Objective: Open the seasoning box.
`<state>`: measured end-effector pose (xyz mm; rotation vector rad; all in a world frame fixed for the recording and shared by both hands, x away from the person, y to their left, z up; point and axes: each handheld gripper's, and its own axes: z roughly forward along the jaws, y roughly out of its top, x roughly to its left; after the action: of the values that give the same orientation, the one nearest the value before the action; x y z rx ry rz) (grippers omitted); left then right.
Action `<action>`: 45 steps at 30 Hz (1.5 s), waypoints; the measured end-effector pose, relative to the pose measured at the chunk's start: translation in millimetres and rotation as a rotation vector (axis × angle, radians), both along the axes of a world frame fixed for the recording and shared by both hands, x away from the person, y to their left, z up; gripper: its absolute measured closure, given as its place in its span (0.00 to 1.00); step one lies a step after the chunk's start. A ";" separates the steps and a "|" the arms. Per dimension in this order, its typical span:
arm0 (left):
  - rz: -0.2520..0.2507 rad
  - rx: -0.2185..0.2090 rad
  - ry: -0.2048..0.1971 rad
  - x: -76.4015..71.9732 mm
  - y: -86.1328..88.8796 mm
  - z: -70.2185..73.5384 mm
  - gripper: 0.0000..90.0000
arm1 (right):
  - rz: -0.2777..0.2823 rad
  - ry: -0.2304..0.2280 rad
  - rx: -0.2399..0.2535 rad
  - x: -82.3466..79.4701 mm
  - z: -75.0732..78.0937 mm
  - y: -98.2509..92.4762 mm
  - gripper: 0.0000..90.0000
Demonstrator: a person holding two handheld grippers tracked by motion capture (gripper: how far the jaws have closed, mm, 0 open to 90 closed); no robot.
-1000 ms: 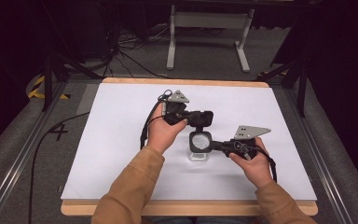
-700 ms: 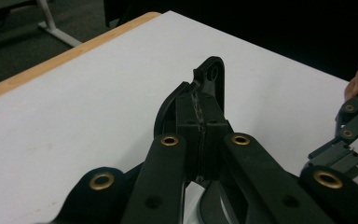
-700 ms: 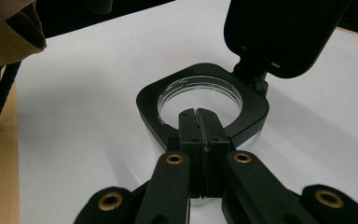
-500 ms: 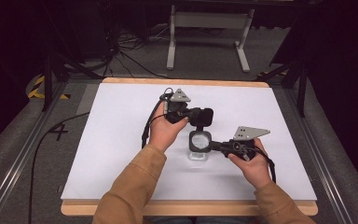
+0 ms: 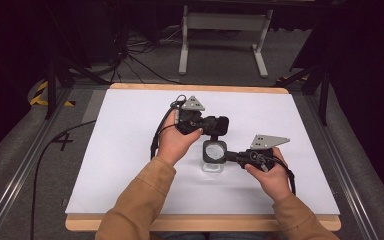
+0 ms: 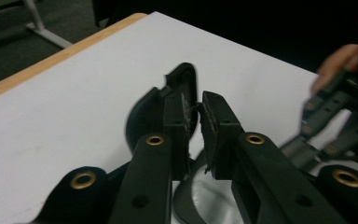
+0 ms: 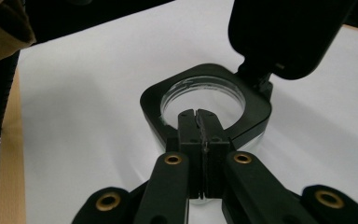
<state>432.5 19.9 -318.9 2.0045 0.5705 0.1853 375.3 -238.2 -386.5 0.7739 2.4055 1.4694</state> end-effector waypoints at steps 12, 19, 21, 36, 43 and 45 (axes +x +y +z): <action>0.020 0.023 -0.039 -43.0 36.5 21.4 0.75 | -0.054 -0.016 0.053 9.2 18.7 -21.5 0.95; 0.078 0.033 -0.025 -53.4 65.5 10.3 0.72 | -0.096 -0.009 0.067 15.5 21.7 -37.3 0.93; 0.098 0.039 -0.012 -55.8 72.7 4.2 0.71 | -0.111 -0.008 0.068 16.9 21.6 -41.3 0.93; 0.237 0.123 0.023 -58.3 124.5 -38.3 0.61 | -0.201 -0.004 0.033 25.5 20.5 -66.5 0.86; 0.288 0.140 0.117 -47.0 140.3 -59.8 0.57 | -0.285 0.027 -0.015 29.9 14.9 -85.9 0.77; 0.302 0.154 0.142 -43.6 143.1 -66.4 0.56 | -0.308 0.043 -0.032 32.0 10.4 -93.0 0.75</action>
<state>388.9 163.0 -385.2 2.0821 0.9762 0.2784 407.3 -331.3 -376.0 1.1201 2.2091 1.3017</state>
